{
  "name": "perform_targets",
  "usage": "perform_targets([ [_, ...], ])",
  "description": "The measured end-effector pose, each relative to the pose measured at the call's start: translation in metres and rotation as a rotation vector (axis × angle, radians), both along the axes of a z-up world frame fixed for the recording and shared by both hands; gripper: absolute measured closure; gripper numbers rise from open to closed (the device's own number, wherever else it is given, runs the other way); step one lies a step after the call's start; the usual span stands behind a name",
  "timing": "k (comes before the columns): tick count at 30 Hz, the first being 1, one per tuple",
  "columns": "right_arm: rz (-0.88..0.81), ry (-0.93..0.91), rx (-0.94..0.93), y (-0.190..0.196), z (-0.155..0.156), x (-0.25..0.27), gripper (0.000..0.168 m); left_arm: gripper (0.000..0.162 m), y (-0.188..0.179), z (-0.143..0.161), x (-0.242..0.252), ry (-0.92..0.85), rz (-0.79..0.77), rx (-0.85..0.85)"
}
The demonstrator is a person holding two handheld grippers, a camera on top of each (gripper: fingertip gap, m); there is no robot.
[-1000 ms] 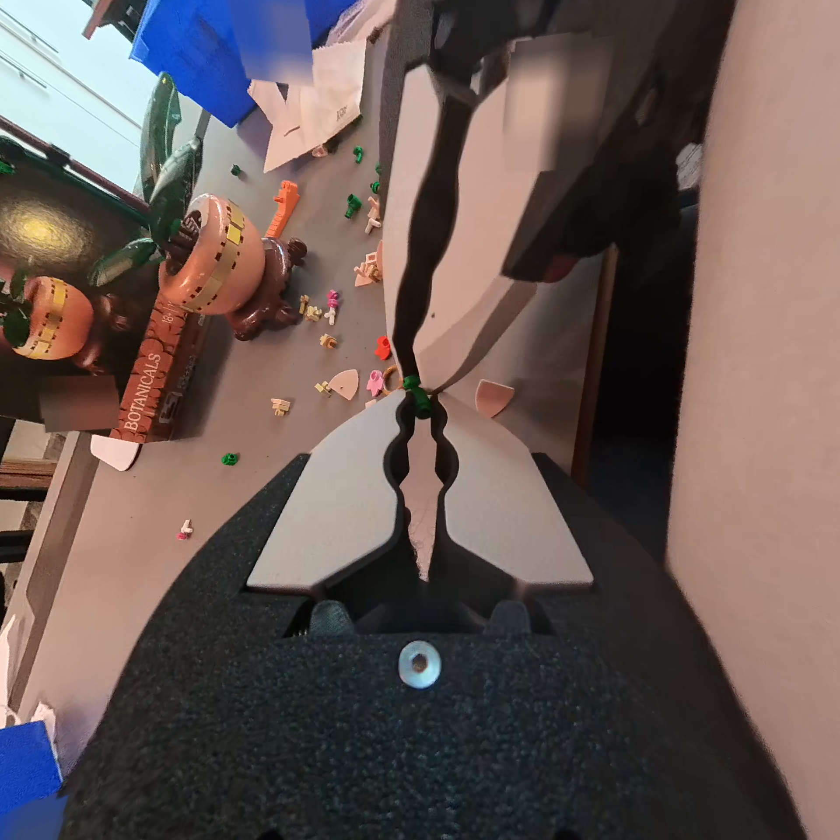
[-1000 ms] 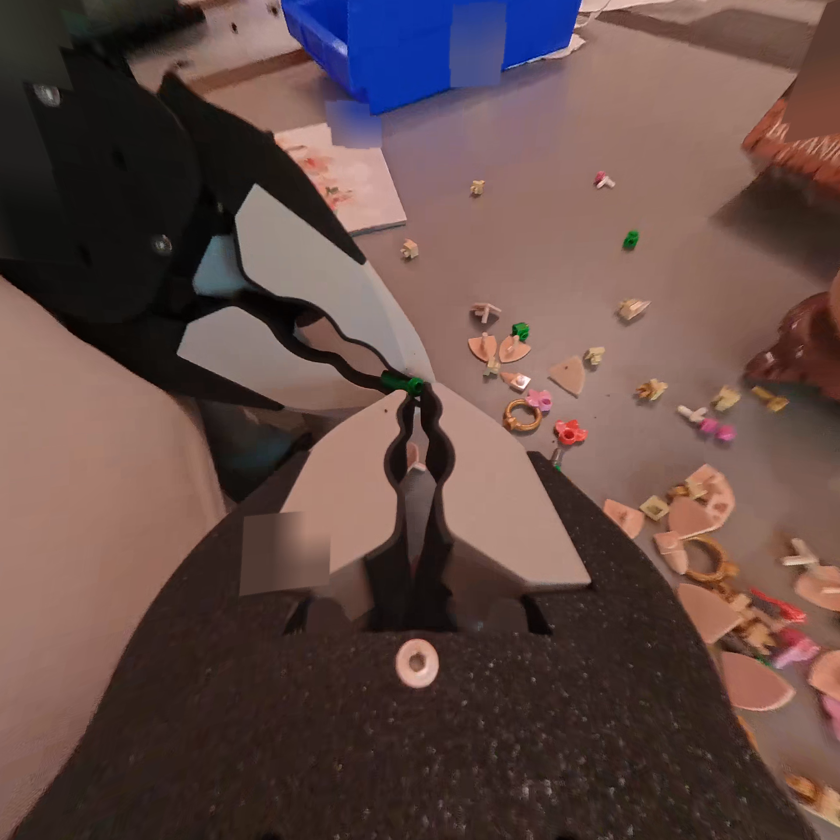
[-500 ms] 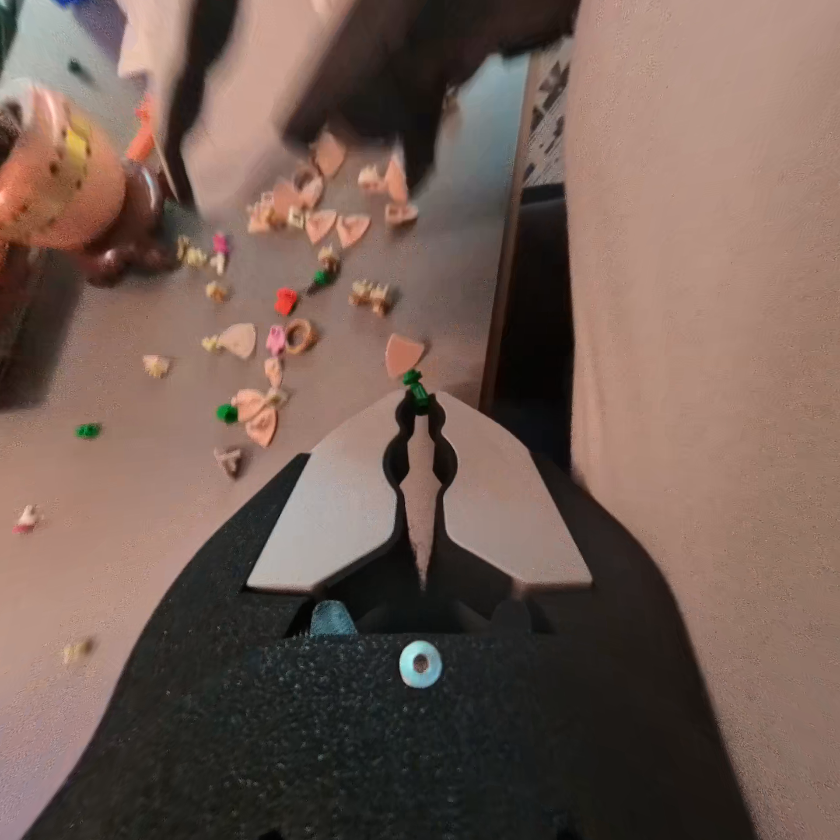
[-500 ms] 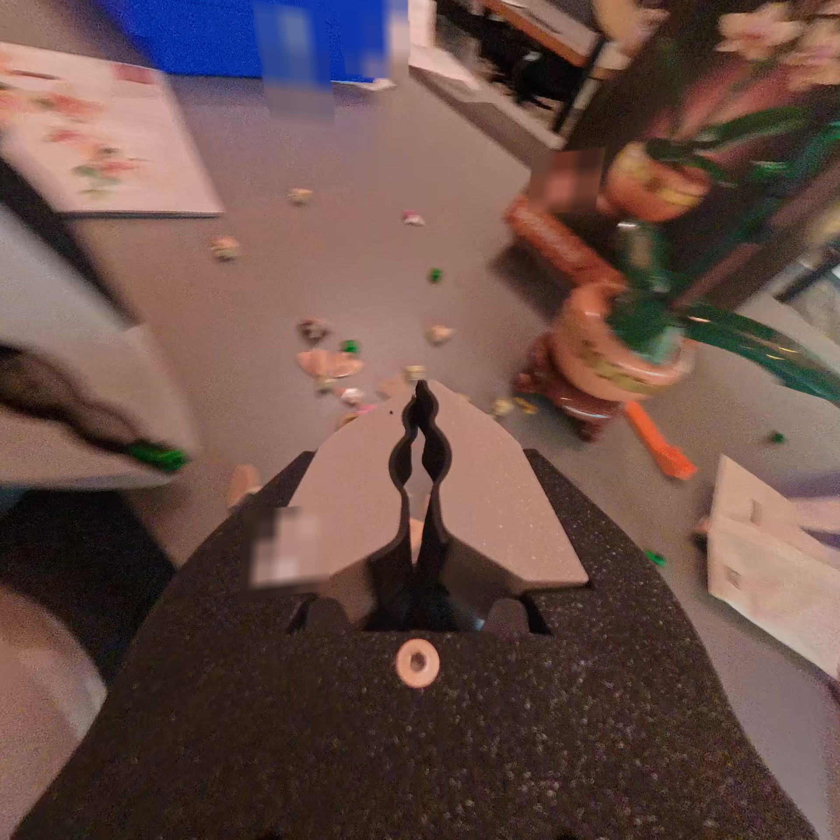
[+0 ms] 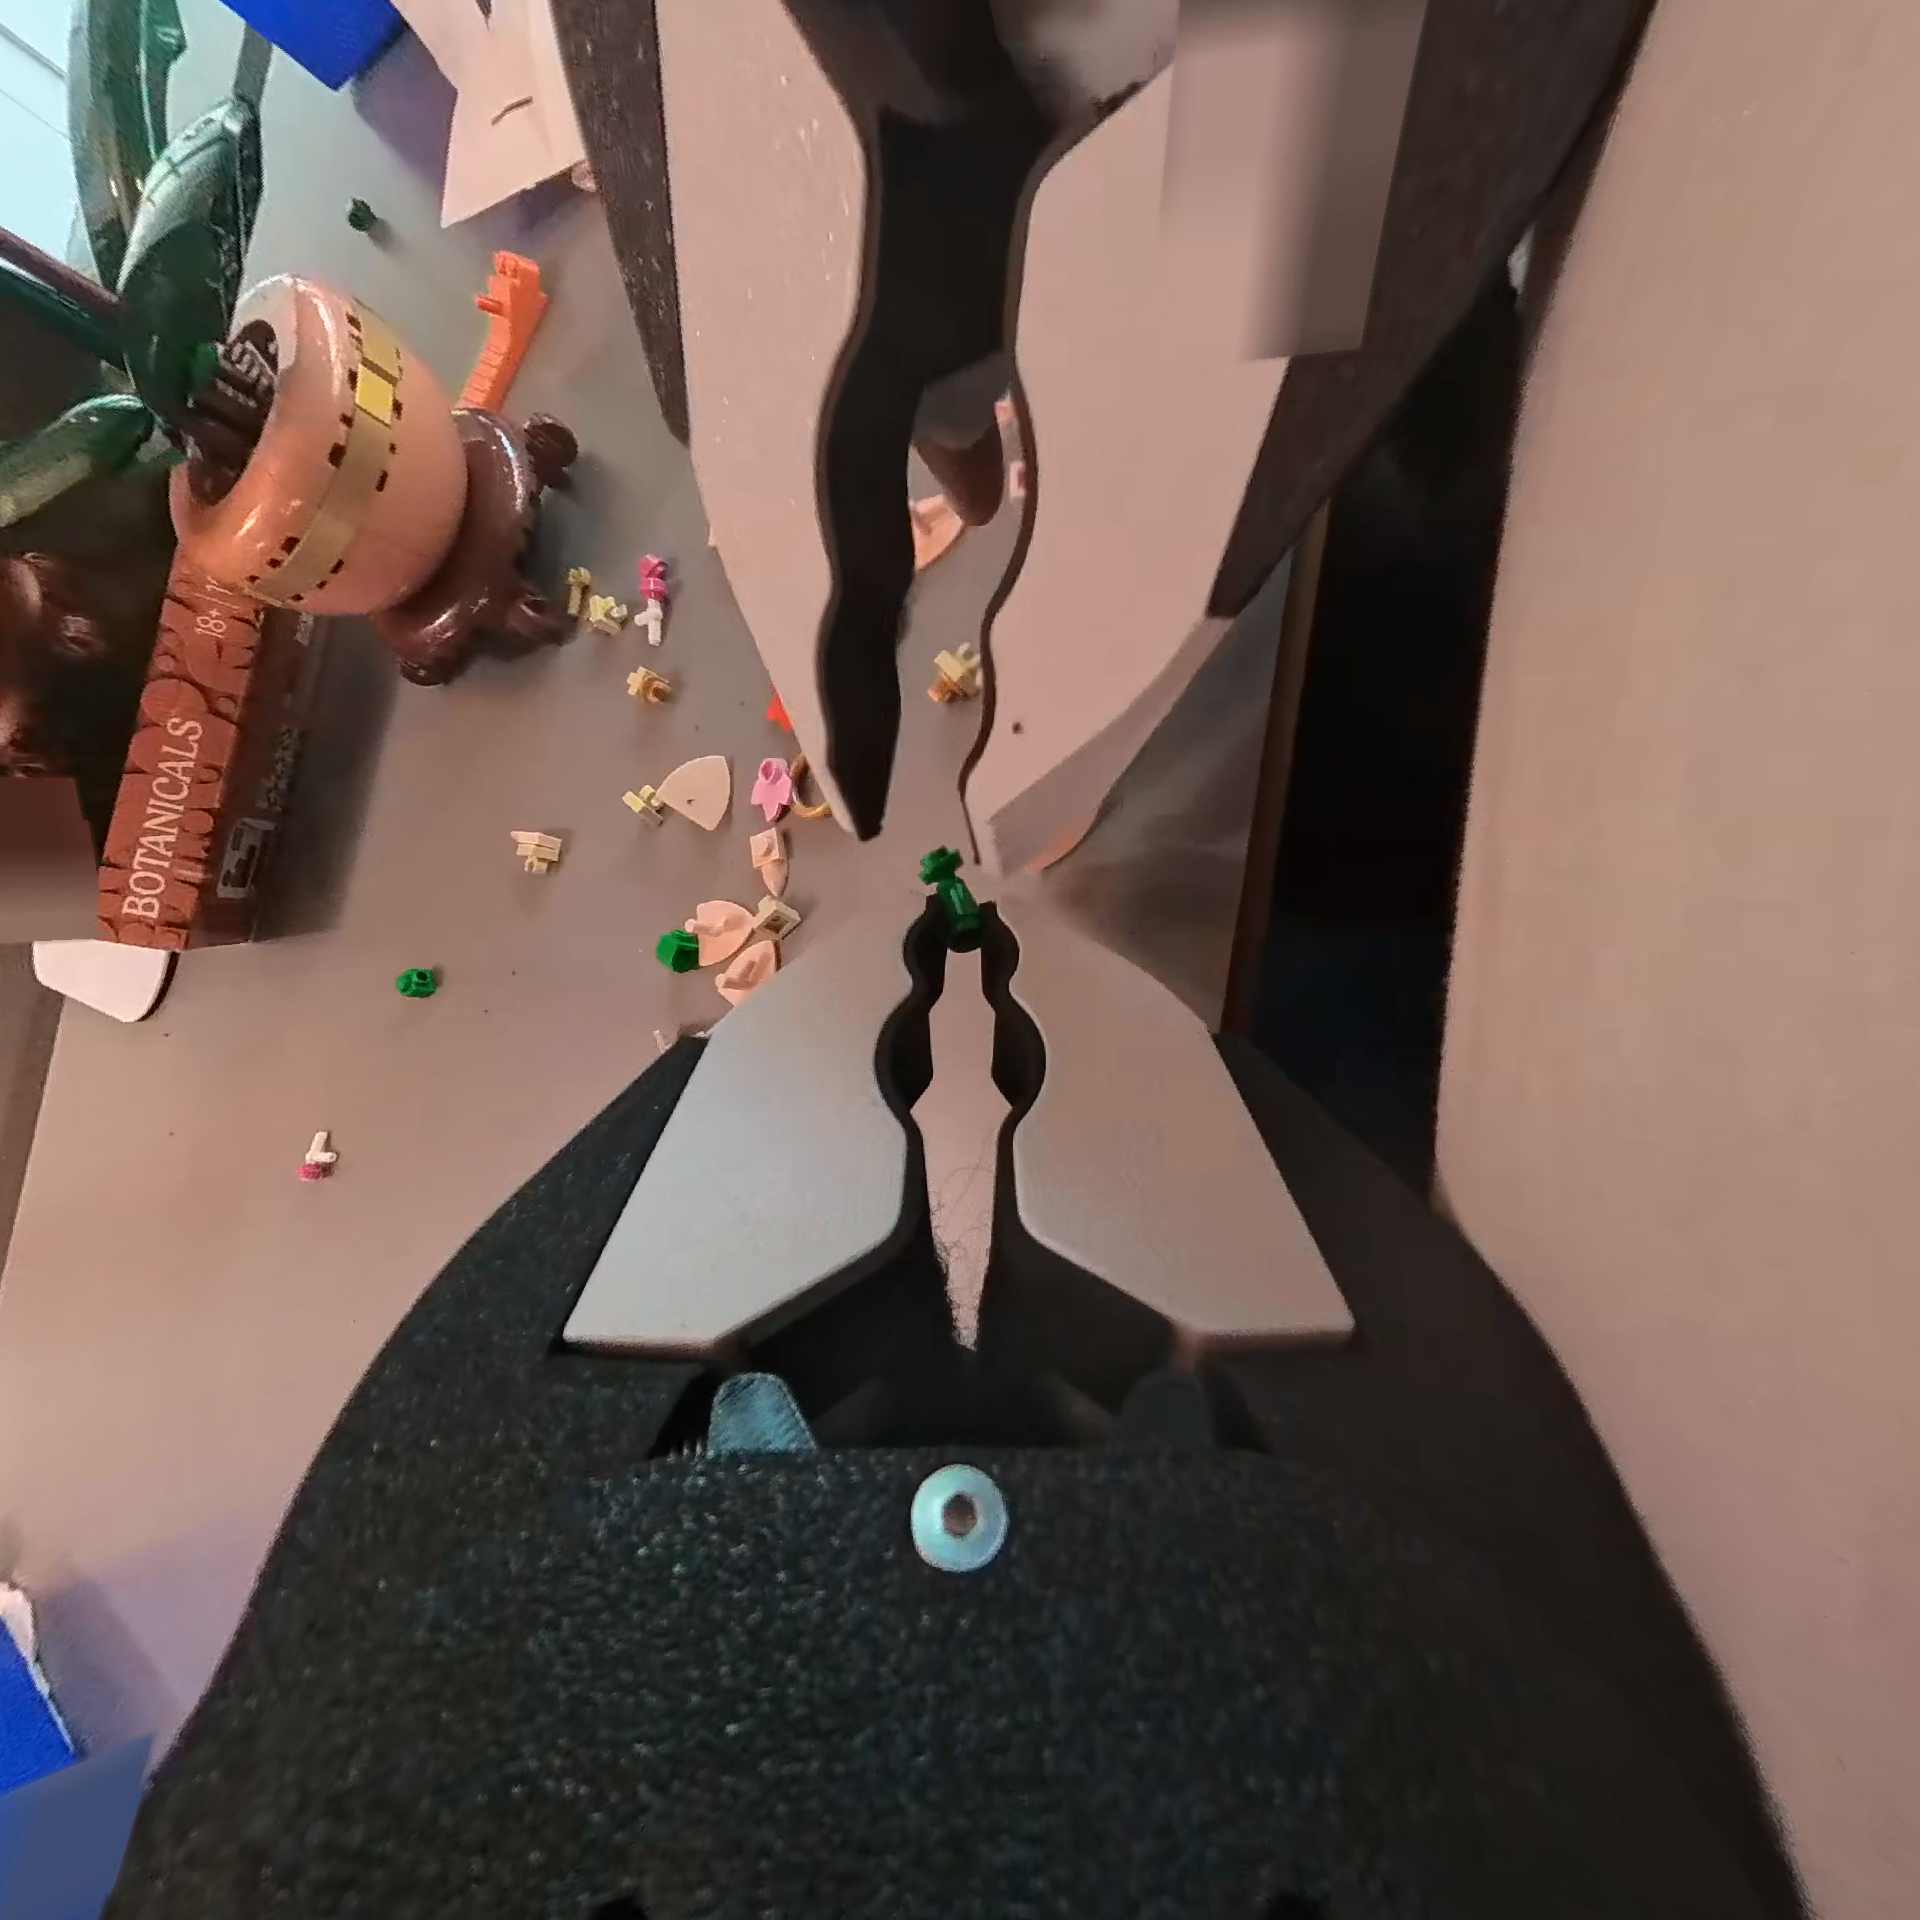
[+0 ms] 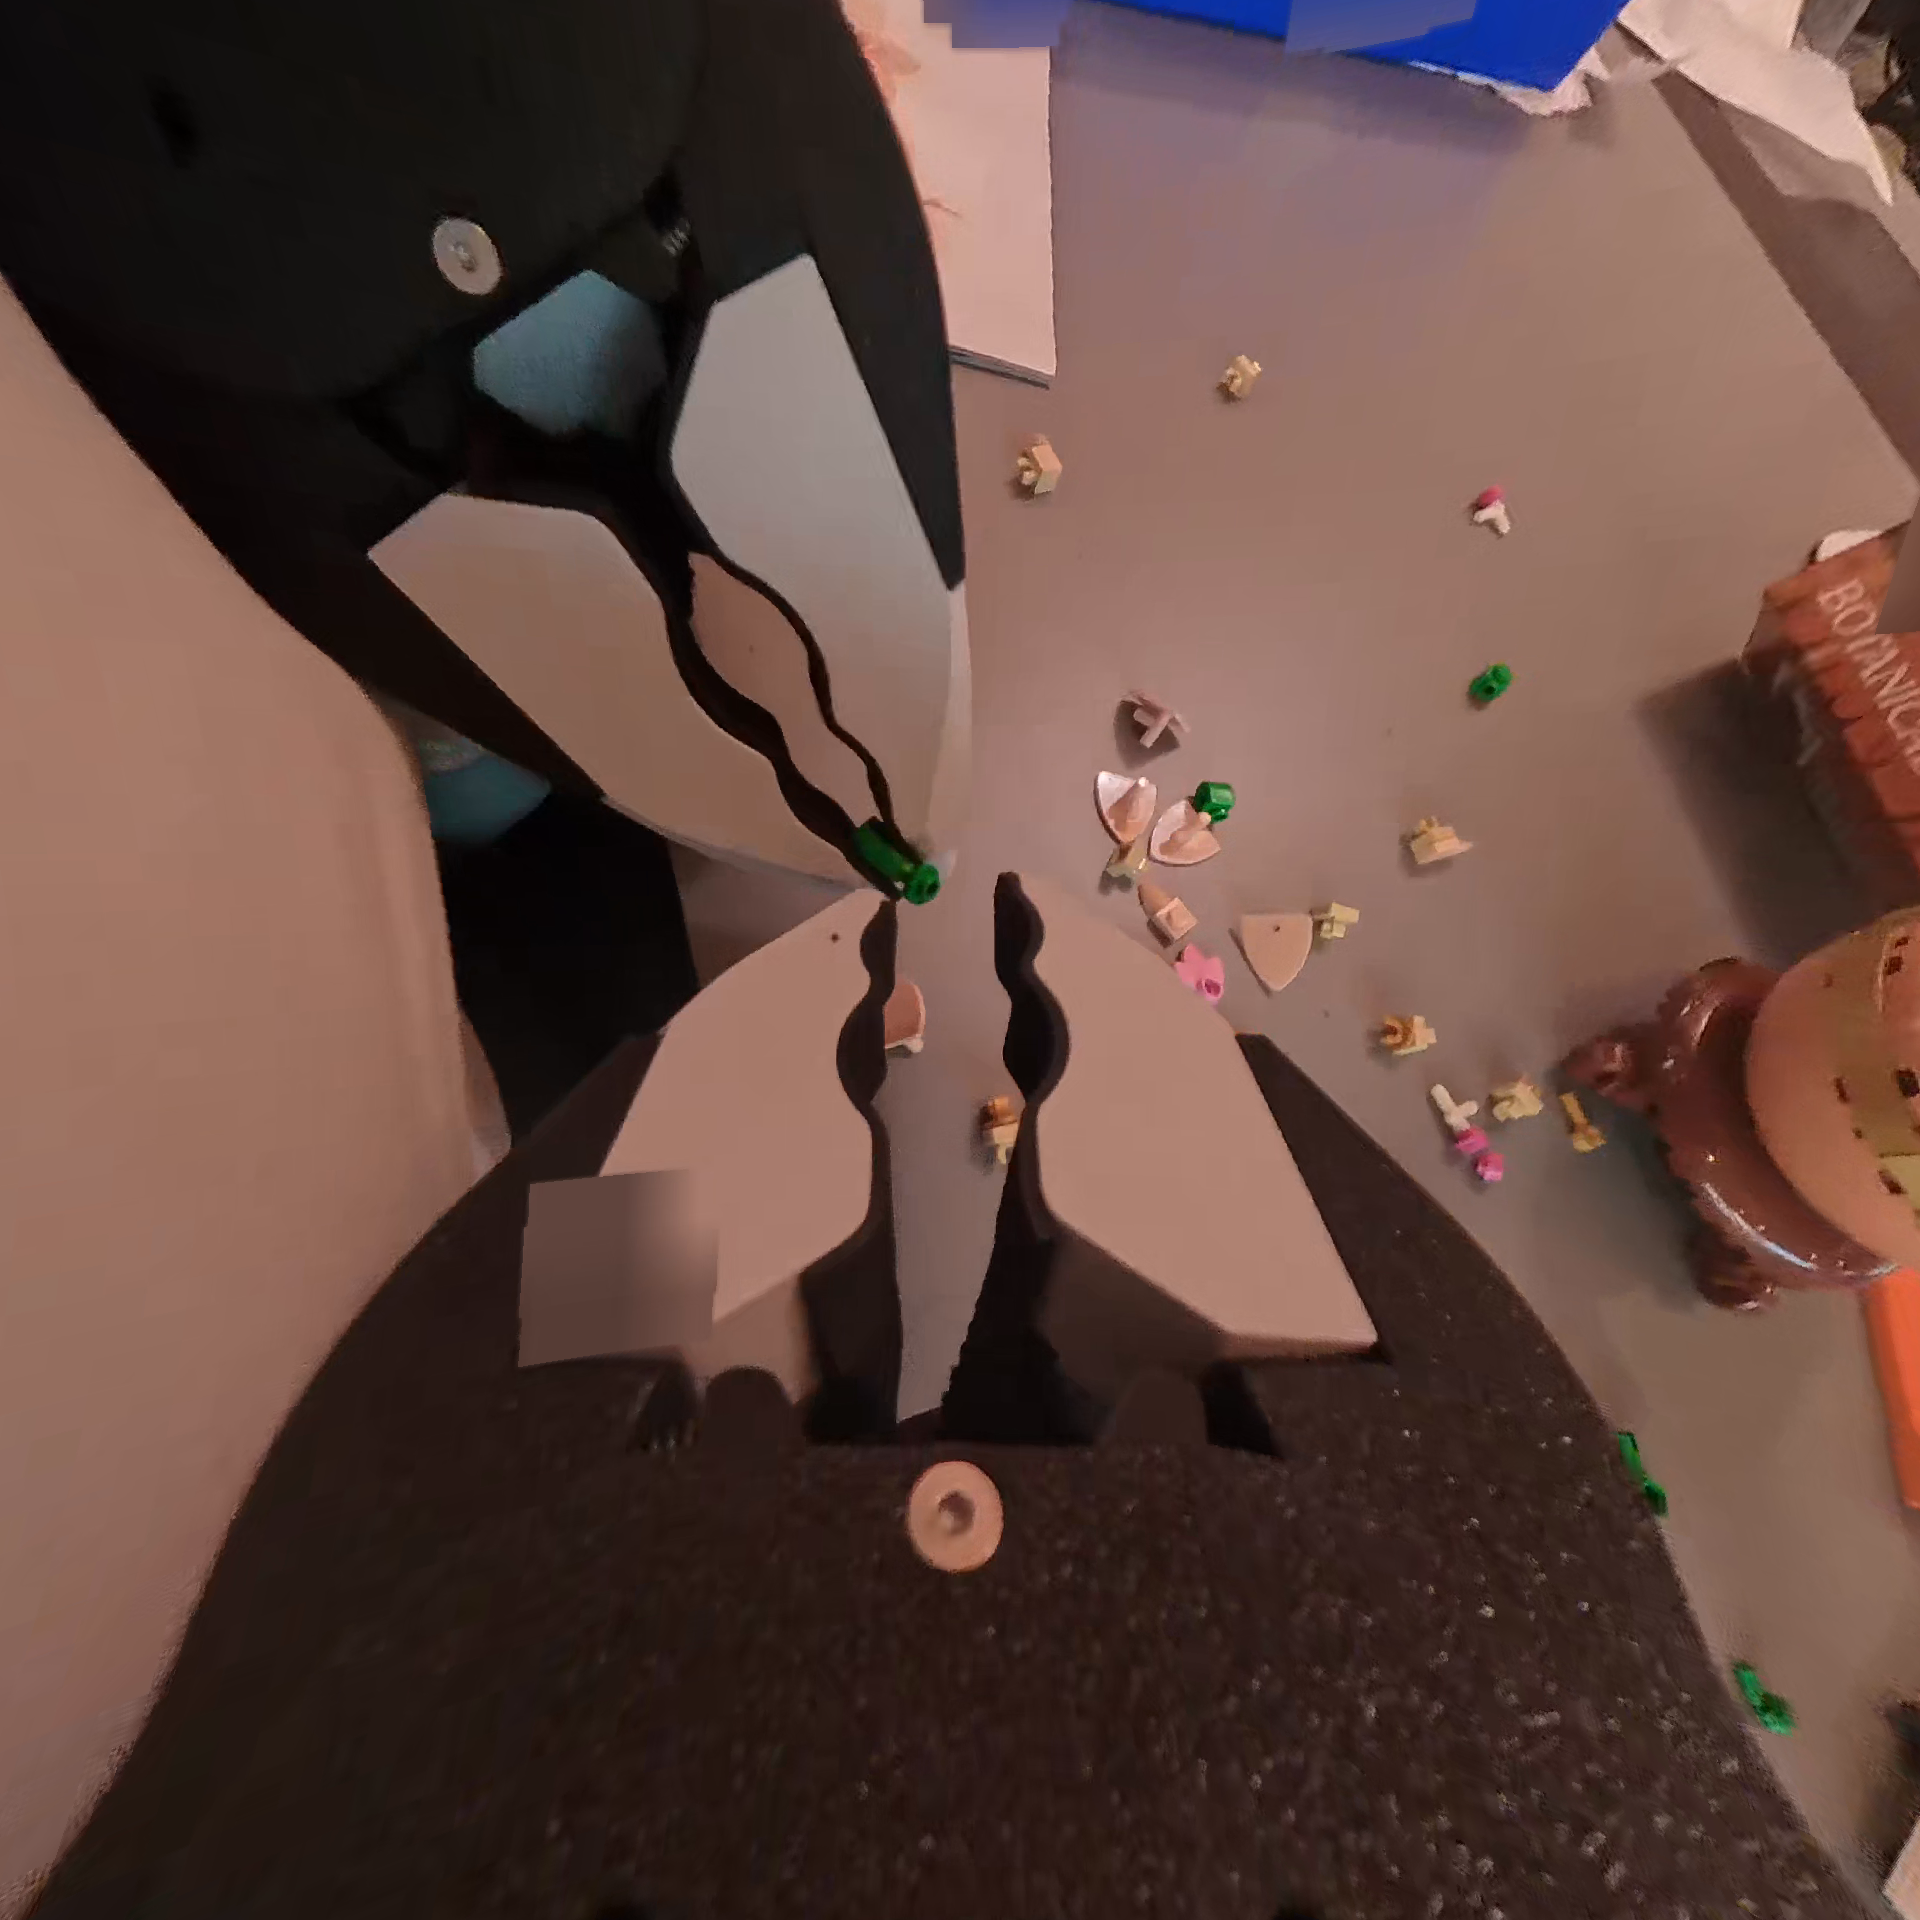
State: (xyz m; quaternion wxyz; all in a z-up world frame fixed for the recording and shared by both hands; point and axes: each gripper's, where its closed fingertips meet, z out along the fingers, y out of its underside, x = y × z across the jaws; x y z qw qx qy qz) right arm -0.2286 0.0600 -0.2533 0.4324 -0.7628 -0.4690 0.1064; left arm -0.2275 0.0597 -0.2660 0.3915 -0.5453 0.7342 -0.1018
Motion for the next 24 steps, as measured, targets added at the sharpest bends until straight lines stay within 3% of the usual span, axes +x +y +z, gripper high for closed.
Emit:
perform_targets([
  [12,0.005,-0.036,0.003,-0.006,-0.007,-0.003,0.163,0.156,-0.005,-0.004,0.002,0.064,-0.077,0.012],
  [22,-0.125,0.076,-0.004,-0.002,-0.002,-0.003,0.165,0.155,-0.003,0.002,0.0,0.036,-0.034,0.023],
  [23,-0.147,0.076,0.01,0.001,-0.001,-0.001,0.168,0.162,-0.008,0.001,-0.001,0.044,-0.061,-0.006],
  [24,-0.311,-0.074,0.167,0.022,0.004,0.034,0.168,0.162,-0.024,-0.002,0.0,0.039,-0.112,-0.098],
])
